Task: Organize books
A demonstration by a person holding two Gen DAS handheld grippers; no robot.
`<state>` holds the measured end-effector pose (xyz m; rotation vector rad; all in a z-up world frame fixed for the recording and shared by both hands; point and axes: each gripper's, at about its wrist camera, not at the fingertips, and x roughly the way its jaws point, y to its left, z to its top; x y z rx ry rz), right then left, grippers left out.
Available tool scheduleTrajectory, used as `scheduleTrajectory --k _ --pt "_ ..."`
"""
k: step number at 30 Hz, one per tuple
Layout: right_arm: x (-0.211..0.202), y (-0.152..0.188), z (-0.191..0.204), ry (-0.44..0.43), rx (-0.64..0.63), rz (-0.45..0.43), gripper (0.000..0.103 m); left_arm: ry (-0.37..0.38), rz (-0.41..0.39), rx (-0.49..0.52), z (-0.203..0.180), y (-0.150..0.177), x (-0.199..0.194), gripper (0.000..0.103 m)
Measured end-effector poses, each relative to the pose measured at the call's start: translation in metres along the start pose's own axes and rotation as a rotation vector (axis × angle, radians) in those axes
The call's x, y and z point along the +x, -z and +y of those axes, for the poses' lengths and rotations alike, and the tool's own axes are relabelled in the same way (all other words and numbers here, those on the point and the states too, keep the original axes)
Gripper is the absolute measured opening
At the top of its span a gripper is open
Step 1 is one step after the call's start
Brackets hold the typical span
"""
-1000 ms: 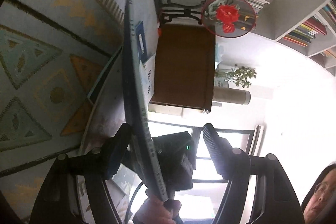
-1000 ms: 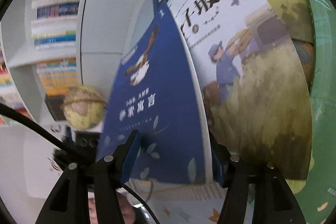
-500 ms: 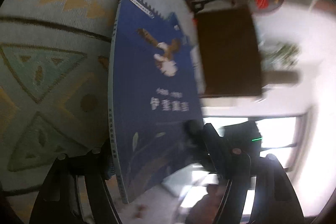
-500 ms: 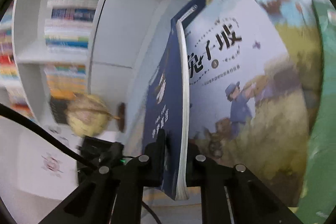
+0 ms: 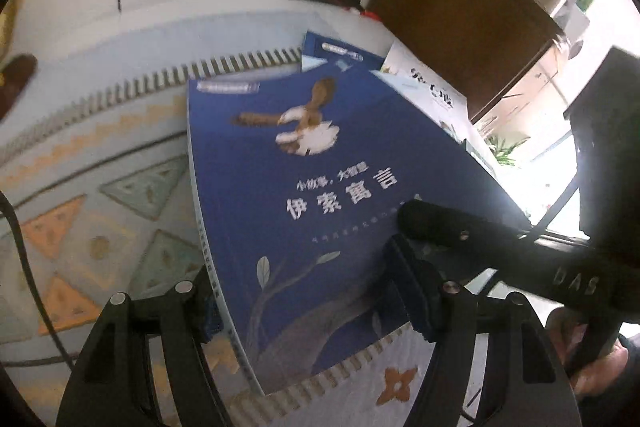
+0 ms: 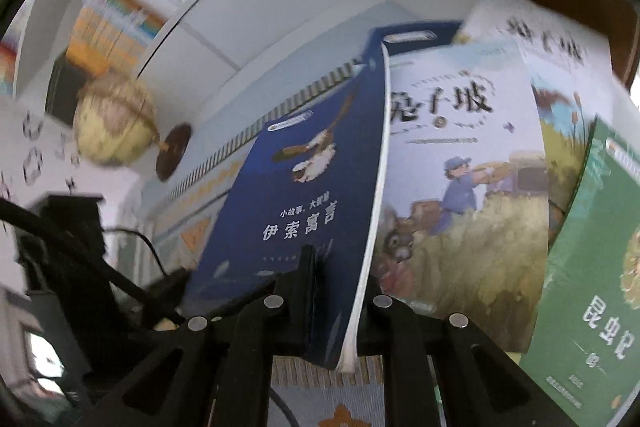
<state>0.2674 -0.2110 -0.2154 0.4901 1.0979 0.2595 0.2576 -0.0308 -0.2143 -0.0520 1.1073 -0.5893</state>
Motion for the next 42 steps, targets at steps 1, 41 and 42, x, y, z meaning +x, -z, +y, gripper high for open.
scheduleTrajectory --k 1,41,42 --pt "-0.002 0.003 0.006 0.006 -0.032 -0.007 0.013 -0.01 -0.009 0.006 0.0 0.0 -0.006 0.068" --pt "0.124 0.12 0.391 -0.211 -0.282 -0.035 0.017 -0.162 -0.238 -0.221 0.314 0.12 -0.258 0.067" --pt "0.125 0.121 0.391 -0.2 -0.28 -0.033 0.017 -0.157 -0.238 -0.216 0.315 0.12 -0.257 0.067"
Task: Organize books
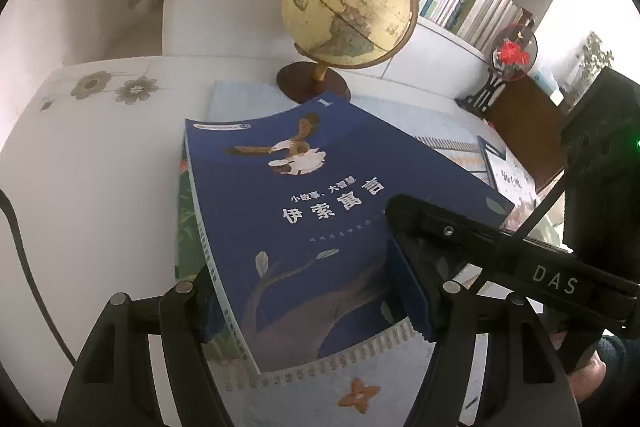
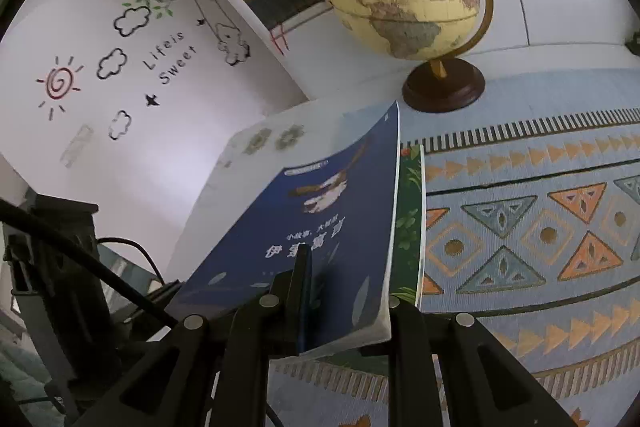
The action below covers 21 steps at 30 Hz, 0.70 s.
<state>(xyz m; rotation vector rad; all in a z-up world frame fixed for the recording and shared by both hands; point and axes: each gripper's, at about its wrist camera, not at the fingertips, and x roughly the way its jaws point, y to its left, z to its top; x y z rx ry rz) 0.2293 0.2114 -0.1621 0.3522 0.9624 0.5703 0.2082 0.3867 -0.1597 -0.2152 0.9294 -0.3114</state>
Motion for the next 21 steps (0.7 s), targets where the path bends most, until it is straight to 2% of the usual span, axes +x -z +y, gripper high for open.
scheduleTrajectory --k 3,7,15,21 --pt "0.004 0.001 0.004 0.038 0.014 -0.013 0.017 0.014 0.004 0.006 0.006 0.0 0.003 0.067" --pt "0.009 0.002 0.001 0.051 0.026 0.001 0.017 -0.005 0.014 0.024 0.011 0.001 0.009 0.067" --pt "0.031 0.012 -0.007 0.058 0.056 0.083 0.018 0.007 0.08 -0.054 0.03 0.018 0.023 0.07" --pt "0.044 0.02 -0.009 0.058 0.069 0.131 0.019 -0.019 0.116 -0.082 0.041 0.029 0.029 0.07"
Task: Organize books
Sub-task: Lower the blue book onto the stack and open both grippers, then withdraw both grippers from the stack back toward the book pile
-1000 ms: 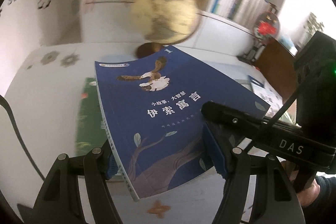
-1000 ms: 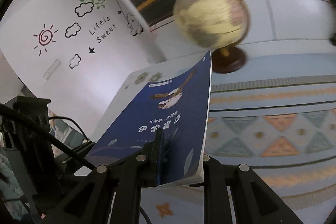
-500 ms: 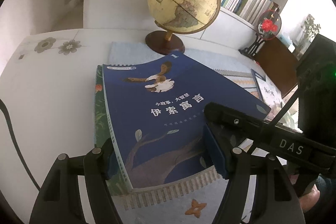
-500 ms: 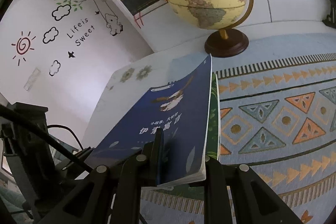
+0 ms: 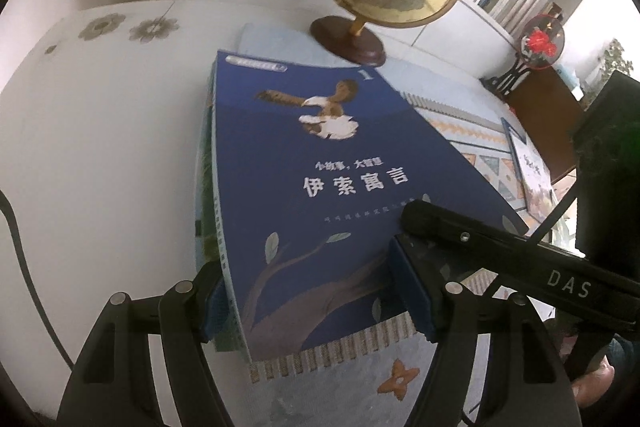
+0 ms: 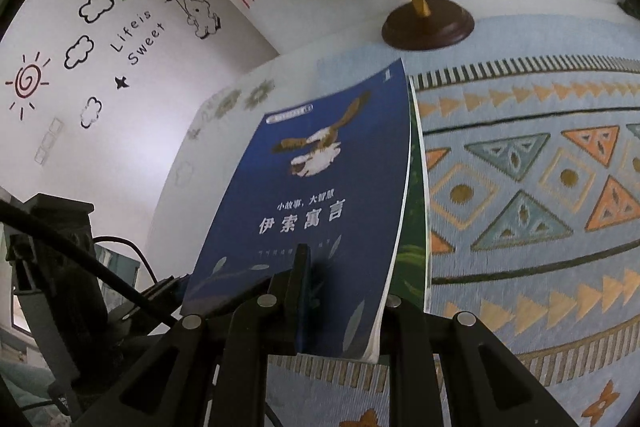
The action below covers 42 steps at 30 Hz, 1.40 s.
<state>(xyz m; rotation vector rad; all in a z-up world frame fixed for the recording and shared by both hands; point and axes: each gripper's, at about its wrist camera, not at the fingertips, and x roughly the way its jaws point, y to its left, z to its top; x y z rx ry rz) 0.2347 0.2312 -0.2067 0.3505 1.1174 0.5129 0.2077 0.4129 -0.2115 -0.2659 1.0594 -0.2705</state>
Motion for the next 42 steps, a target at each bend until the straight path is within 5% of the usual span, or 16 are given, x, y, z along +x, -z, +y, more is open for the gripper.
scheduleTrajectory --k 26,32,37,42 --pt "0.023 0.007 0.002 -0.031 -0.017 0.128 0.024 -0.066 -0.029 -0.074 0.03 0.019 -0.027 0.071" --pt "0.025 0.006 0.009 -0.03 -0.083 0.207 0.046 -0.077 -0.031 -0.051 0.02 0.02 -0.029 0.071" --pt "-0.001 0.02 -0.011 0.024 -0.06 0.261 0.048 -0.105 -0.025 -0.017 0.005 0.021 -0.033 0.071" --pt "-0.061 0.042 -0.055 0.152 -0.007 0.159 0.048 -0.065 -0.034 0.056 -0.042 0.016 -0.035 0.078"
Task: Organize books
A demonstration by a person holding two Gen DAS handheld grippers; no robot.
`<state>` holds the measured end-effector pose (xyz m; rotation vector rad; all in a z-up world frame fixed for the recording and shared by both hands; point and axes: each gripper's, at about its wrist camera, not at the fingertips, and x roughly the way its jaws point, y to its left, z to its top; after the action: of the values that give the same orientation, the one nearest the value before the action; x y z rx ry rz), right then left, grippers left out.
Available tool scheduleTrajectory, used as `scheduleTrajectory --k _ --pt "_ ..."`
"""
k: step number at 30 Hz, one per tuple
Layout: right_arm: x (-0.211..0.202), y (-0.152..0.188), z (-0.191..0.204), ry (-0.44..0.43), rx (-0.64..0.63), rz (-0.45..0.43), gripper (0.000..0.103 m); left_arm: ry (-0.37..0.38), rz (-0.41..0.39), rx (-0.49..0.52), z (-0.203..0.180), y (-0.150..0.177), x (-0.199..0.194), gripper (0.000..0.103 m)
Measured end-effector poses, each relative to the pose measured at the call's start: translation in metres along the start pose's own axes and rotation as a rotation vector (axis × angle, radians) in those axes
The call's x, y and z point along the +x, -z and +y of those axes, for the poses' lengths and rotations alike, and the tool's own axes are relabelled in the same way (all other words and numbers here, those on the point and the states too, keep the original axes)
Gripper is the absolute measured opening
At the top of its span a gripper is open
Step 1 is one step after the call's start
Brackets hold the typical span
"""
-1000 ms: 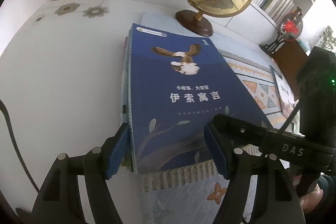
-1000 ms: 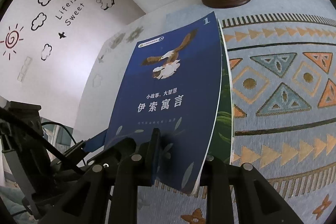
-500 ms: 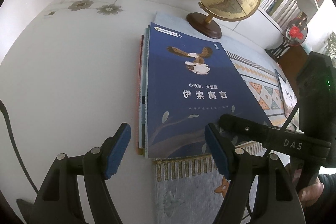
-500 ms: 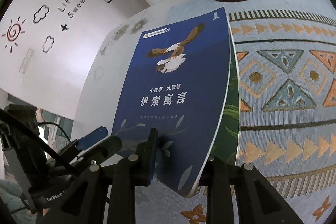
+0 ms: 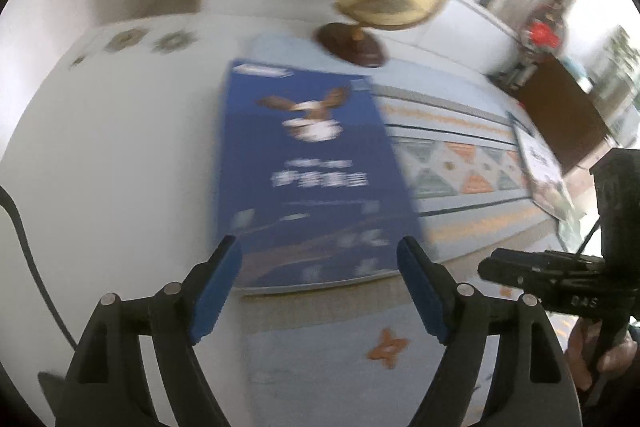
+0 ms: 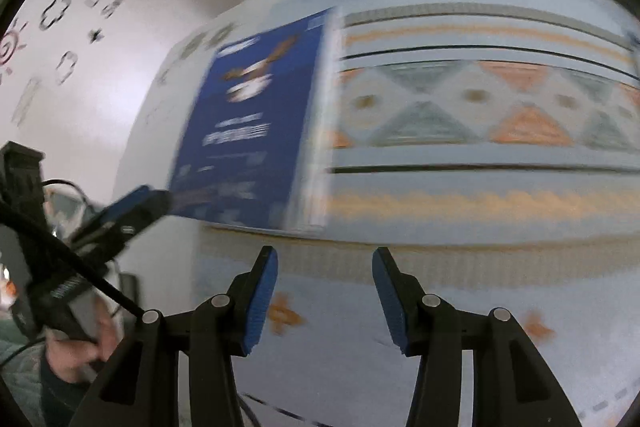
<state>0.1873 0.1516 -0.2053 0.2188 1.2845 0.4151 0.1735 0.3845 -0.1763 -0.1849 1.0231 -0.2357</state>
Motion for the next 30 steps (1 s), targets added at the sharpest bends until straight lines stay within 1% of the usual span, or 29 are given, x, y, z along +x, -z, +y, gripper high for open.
scheduleTrajectory --k 2,4,7,9,11,12,14,17,18,19,20,21,23,24,27,28,30 --pt "-0.022 0.009 -0.022 0.057 0.035 -0.07 0.048 0.019 -0.007 0.041 -0.027 -0.004 0.001 0.079" --pt "-0.044 0.014 -0.044 0.113 0.076 -0.142 0.048 0.046 -0.017 0.1 -0.062 -0.009 0.002 0.079" --pt "-0.079 0.011 -0.079 0.162 0.154 -0.242 0.048 0.083 -0.034 0.213 -0.121 -0.017 0.002 0.087" --pt "-0.104 0.011 -0.108 0.175 0.222 -0.303 0.05 0.117 -0.044 0.28 -0.162 -0.021 0.004 0.089" --pt "-0.125 0.014 -0.138 0.188 0.27 -0.343 0.052 0.184 -0.045 0.32 -0.2 -0.026 0.01 0.094" --pt "-0.134 0.018 -0.155 0.201 0.29 -0.358 0.054 0.217 -0.039 0.328 -0.217 -0.029 0.016 0.094" --pt "-0.147 0.02 -0.183 0.231 0.32 -0.368 0.055 0.273 -0.01 0.334 -0.251 -0.034 0.034 0.094" --pt "-0.165 0.033 -0.242 0.254 0.383 -0.356 0.055 0.37 0.034 0.31 -0.3 -0.039 0.065 0.094" --pt "-0.174 0.039 -0.263 0.261 0.403 -0.368 0.055 0.397 0.054 0.301 -0.314 -0.041 0.076 0.094" --pt "-0.181 0.044 -0.278 0.264 0.41 -0.377 0.055 0.426 0.092 0.289 -0.334 -0.042 0.092 0.093" --pt "-0.189 0.046 -0.296 0.265 0.412 -0.383 0.055 0.428 0.121 0.275 -0.348 -0.043 0.106 0.093" --pt "-0.196 0.047 -0.313 0.27 0.408 -0.388 0.055 0.411 0.141 0.26 -0.36 -0.044 0.119 0.093" --pt "-0.206 0.046 -0.34 0.287 0.388 -0.384 0.055 0.38 0.161 0.233 -0.383 -0.046 0.144 0.093" --pt "-0.208 0.042 -0.357 0.29 0.371 -0.367 0.055 0.369 0.165 0.215 -0.389 -0.047 0.154 0.093" --pt "-0.208 0.034 -0.387 0.276 0.334 -0.354 0.055 0.343 0.192 0.14 -0.399 -0.051 0.192 0.093" --pt "-0.206 0.029 -0.397 0.266 0.316 -0.351 0.055 0.329 0.205 0.103 -0.401 -0.052 0.206 0.093" --pt "-0.2 0.019 -0.413 0.229 0.301 -0.336 0.055 0.305 0.213 0.063 -0.402 -0.052 0.222 0.093"
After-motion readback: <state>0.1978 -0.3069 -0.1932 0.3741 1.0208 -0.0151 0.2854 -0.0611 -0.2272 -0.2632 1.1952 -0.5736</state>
